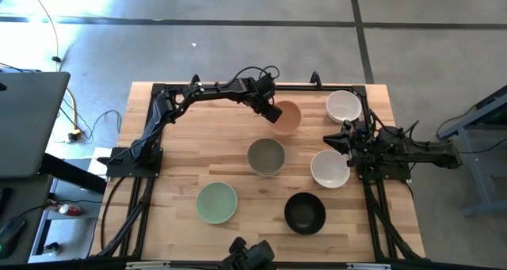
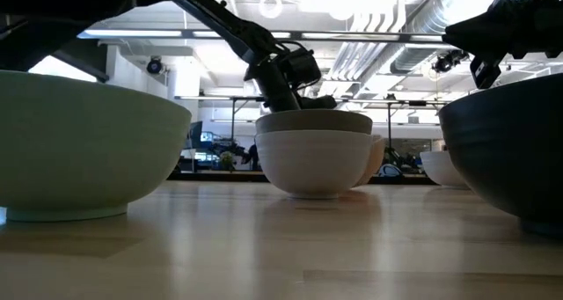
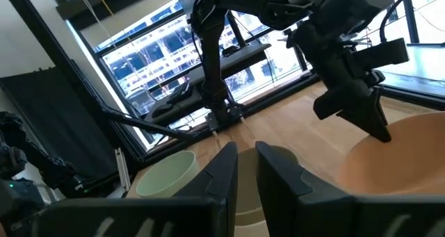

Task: Nest bowls inside each other
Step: Stack the orange bowl on the gray bowl

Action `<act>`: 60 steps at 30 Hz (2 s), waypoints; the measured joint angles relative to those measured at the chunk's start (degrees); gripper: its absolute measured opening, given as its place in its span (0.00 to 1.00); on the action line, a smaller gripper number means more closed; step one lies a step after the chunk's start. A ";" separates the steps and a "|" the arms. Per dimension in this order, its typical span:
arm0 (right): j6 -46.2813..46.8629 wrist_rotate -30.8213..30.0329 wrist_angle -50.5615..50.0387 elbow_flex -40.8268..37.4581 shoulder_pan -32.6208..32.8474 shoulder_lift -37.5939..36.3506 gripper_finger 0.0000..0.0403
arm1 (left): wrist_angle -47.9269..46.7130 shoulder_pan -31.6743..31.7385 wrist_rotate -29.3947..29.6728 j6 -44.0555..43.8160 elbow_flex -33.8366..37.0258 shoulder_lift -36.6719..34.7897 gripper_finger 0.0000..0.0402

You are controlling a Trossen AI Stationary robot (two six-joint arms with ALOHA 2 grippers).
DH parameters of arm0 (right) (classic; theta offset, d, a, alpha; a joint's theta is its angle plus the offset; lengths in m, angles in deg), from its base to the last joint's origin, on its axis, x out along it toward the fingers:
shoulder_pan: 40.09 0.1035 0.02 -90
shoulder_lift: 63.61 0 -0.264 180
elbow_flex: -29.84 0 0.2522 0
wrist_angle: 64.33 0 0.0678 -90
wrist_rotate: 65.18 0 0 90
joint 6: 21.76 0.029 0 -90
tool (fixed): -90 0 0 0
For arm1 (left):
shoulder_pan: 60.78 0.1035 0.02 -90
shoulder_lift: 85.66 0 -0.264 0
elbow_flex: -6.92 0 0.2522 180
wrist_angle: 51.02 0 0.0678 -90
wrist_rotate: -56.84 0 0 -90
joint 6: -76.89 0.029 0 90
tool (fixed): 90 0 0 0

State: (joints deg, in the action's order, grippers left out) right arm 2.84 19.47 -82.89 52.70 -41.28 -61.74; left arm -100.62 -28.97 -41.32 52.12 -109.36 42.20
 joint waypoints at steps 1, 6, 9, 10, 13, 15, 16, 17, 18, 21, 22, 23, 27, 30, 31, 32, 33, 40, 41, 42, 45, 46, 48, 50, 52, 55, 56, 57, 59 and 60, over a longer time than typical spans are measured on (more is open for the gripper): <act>0.00 0.00 0.00 0.00 0.00 -0.02 0.11 | 0.12 -0.02 -0.11 0.67 0.00 -0.09 0.04; -0.09 0.01 -0.01 0.00 0.00 -0.02 0.11 | 0.49 -0.15 -2.08 1.59 0.00 -0.14 0.01; -0.13 0.02 -0.02 0.00 0.00 0.00 0.11 | 0.97 -0.07 -2.12 1.92 0.00 -0.14 0.01; -0.17 0.02 -0.04 0.00 0.00 0.00 0.11 | 1.27 -0.07 -2.14 1.99 0.00 -0.14 0.01; -0.17 0.04 -0.04 0.00 0.00 -0.01 0.11 | 1.28 -0.05 -2.12 2.02 0.00 -0.14 0.01; -0.12 0.04 -0.04 0.00 0.00 0.00 0.11 | 1.07 -0.07 -2.15 2.45 0.00 -0.14 0.01; -0.05 0.04 -0.04 0.00 0.00 -0.02 0.11 | 1.05 -0.07 -2.16 2.47 0.00 -0.17 0.01; -0.04 0.04 -0.04 0.00 0.00 -0.01 0.11 | 0.89 -0.07 -2.16 2.55 0.00 -0.33 0.00; -0.04 0.04 -0.04 0.00 0.00 -0.02 0.11 | 0.63 -0.07 -2.14 2.93 0.00 -0.53 0.00; -0.02 0.07 -0.07 0.00 0.00 -0.02 0.11 | 0.55 0.26 -2.03 3.75 0.00 -1.55 0.00; -0.04 0.07 -0.05 0.00 -0.01 -0.02 0.11 | 0.51 0.57 -1.89 3.88 0.00 -1.95 0.00; -0.09 0.17 -0.07 0.00 0.00 -0.02 0.11 | 0.21 1.00 -1.87 3.92 0.00 -2.27 0.00; -0.15 0.39 -0.07 0.00 -0.01 -0.02 0.11 | -1.49 2.54 -1.50 4.25 0.00 -4.12 0.00; -0.15 0.37 -0.09 0.00 0.00 0.00 0.11 | -2.49 3.29 -1.42 5.35 0.00 -6.32 0.00; -0.15 0.37 -0.09 0.00 -0.01 -0.01 0.11 | -3.07 3.48 -1.57 5.97 0.00 -7.05 0.00; -0.15 0.37 -0.09 0.00 -0.02 0.00 0.11 | -3.39 3.50 -1.66 6.44 0.00 -7.82 0.00; -0.15 0.35 -0.09 0.00 0.00 -0.02 0.11 | -4.18 3.51 -1.66 6.94 0.00 -8.63 0.00; -0.54 0.24 -0.11 0.00 -0.01 -0.02 0.11 | -11.16 4.22 -1.53 11.03 -0.07 -14.42 0.00; -0.62 0.22 -0.11 0.00 -0.01 -0.02 0.11 | -11.50 4.24 -1.51 11.37 -0.07 -15.09 0.00; -0.63 0.21 -0.11 0.00 -0.02 -0.02 0.11 | -11.94 4.24 -1.53 11.51 -0.07 -15.73 0.00; -0.61 0.20 -0.11 0.00 0.00 -0.02 0.11 | -15.51 4.24 -2.59 12.61 -0.07 -17.41 0.00; -0.48 0.20 -0.11 0.00 0.00 -0.02 0.11 | -16.60 4.15 -3.16 12.96 -0.07 -17.73 0.00; -0.44 0.06 -0.09 0.00 -0.02 -0.02 0.11 | -19.17 3.82 -3.65 13.53 -0.07 -18.23 0.00; -0.44 -0.02 -0.09 0.00 -0.01 -0.02 0.11 | -21.72 3.35 -3.69 14.07 -0.07 -18.58 0.00; -0.44 -0.02 -0.09 0.00 -0.01 -0.02 0.11 | -23.55 2.86 -3.87 14.09 -0.07 -18.69 0.00; -0.44 -0.02 -0.09 0.00 -0.02 -0.02 0.11 | -25.06 1.77 -4.62 14.49 -0.07 -18.70 0.00; -0.44 0.00 -0.09 0.00 -0.02 -0.02 0.11 | -25.05 1.32 -4.91 14.49 -0.07 -18.70 0.00; -0.44 -0.01 -0.09 0.00 -0.01 -0.01 0.11 | -25.07 0.82 -5.18 14.45 -0.07 -18.70 0.00; -0.44 0.00 -0.09 0.00 -0.02 -0.01 0.11 | -25.03 -0.20 -5.64 14.03 -0.07 -18.70 0.00; -0.44 0.00 -0.09 0.00 -0.02 -0.01 0.11 | -25.04 -0.67 -5.80 14.00 -0.07 -18.70 0.00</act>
State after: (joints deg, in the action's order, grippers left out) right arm 2.40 19.47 -82.98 52.70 -41.31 -61.75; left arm -125.66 -29.64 -47.12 66.12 -109.42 23.50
